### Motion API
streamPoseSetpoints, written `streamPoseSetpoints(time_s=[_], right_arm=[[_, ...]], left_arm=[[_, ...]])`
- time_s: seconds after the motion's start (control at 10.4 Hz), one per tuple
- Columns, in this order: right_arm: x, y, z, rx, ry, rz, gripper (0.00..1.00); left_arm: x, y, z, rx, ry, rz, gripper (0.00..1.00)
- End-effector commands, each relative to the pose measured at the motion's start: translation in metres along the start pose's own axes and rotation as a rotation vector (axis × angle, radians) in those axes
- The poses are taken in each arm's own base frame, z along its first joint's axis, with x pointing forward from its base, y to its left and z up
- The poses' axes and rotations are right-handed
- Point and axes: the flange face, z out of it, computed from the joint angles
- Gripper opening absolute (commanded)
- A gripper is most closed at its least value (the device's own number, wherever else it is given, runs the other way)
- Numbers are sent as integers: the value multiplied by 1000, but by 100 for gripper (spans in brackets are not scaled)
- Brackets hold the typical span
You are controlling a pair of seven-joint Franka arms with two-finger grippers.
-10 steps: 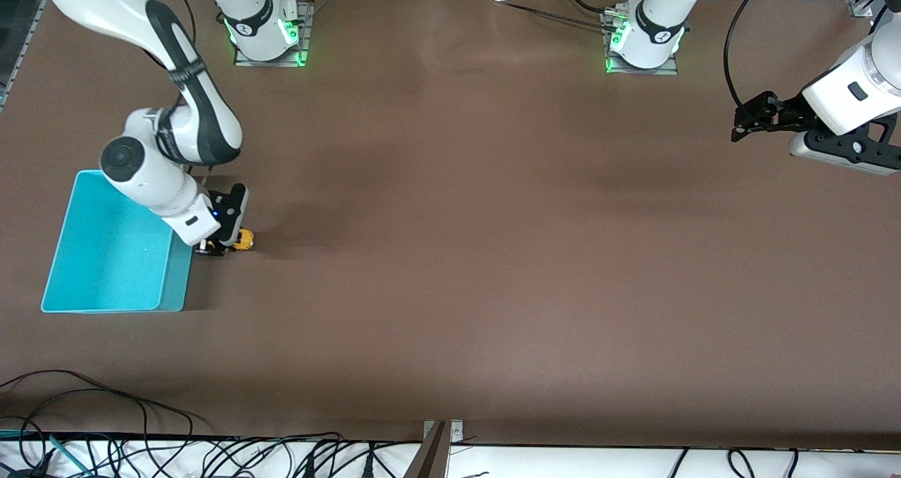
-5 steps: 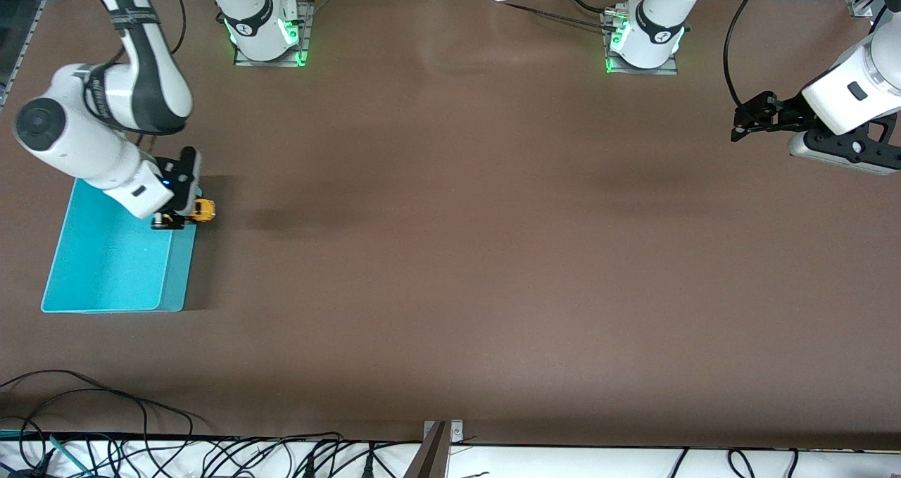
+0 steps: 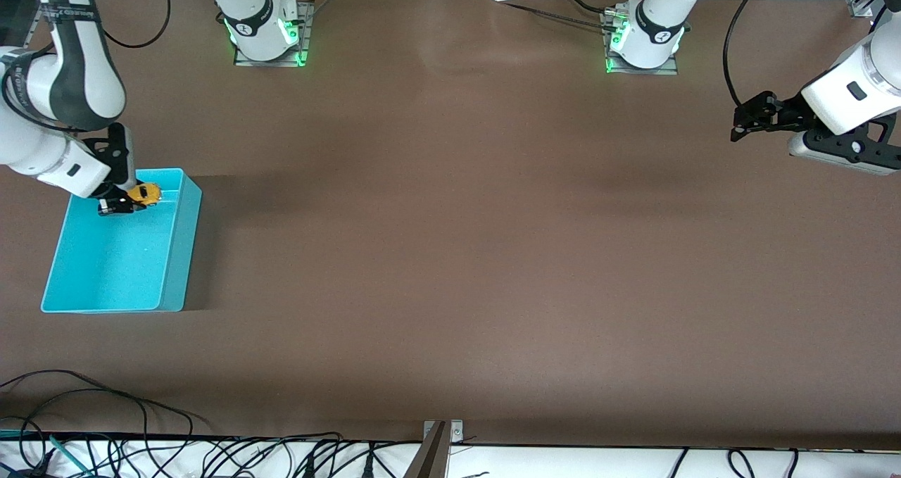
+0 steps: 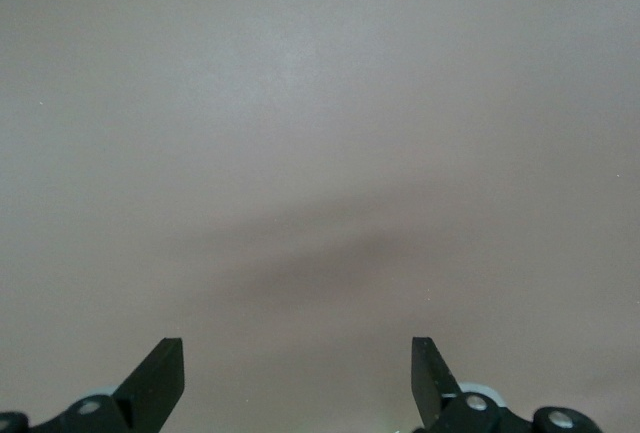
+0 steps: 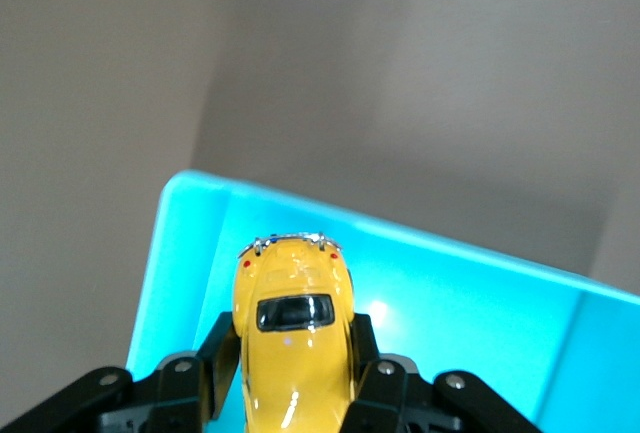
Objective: Wind up and store yellow beetle car
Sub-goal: 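Lift the car with the right gripper over the turquoise bin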
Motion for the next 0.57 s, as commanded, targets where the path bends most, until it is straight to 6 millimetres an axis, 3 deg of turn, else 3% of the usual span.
streamPoseSetpoints(time_s=[0.0,0.19,0.48], right_arm=[[-21,-16,22,33,30,-131,0],[-36,-28,33,39,37,-226,0],[-66,-44,75,27,44,-351,0]], left_arm=[[-1,1,-6,9,-5,-6,100],[-1,2,-6,10,-5,-4,100],[-1,2,-6,10,-5,-4,100]])
